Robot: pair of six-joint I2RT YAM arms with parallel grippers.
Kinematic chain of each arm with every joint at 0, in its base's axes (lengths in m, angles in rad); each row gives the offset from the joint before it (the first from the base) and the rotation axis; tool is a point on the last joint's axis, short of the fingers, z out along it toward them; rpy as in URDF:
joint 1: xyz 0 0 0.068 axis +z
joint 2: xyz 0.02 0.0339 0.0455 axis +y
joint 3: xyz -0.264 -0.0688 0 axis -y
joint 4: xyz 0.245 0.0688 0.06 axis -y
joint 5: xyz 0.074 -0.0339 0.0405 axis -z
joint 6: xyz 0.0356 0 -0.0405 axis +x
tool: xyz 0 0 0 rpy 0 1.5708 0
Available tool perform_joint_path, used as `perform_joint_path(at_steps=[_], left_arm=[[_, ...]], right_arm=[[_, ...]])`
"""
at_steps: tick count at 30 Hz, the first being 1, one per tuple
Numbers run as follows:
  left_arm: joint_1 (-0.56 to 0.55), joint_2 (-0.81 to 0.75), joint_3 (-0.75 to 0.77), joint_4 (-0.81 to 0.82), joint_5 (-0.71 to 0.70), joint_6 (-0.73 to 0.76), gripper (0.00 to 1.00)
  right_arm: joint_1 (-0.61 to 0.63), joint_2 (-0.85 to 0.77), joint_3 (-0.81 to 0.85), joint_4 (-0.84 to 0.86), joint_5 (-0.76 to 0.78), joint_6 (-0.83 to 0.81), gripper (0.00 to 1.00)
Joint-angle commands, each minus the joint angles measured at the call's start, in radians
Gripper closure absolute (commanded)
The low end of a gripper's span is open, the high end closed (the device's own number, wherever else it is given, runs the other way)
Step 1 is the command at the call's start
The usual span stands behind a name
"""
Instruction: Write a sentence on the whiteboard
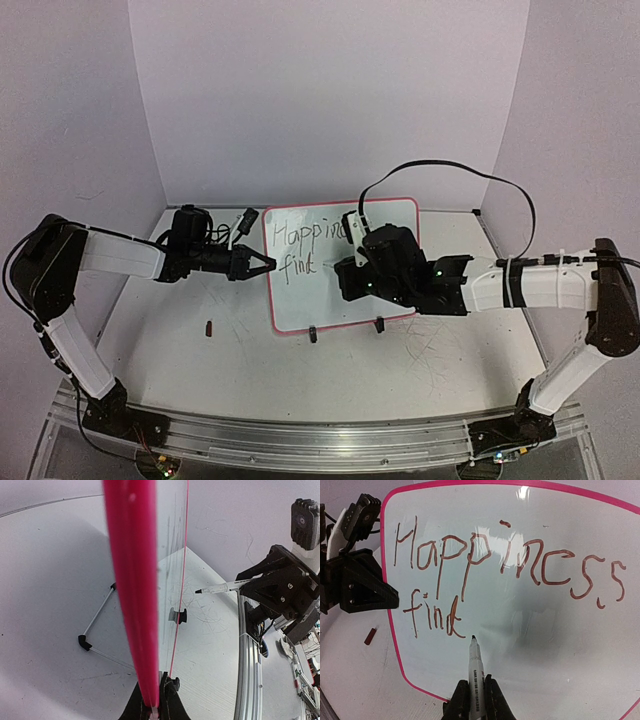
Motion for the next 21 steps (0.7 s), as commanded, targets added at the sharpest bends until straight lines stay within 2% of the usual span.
perform_joint_path(at_steps=[1, 21], left_arm=[[-0.013, 0.031, 0.025, -0.059, -0.129, 0.051, 1.00], [-0.017, 0.026, 0.022, -0.063, -0.133, 0.053, 1.00]], right_arm=[[0.001, -0.004, 0.042, 0.024, 0.006, -0.012, 1.00], [0.010, 0.040, 0.100, 0.000, 0.029, -0.063, 1.00]])
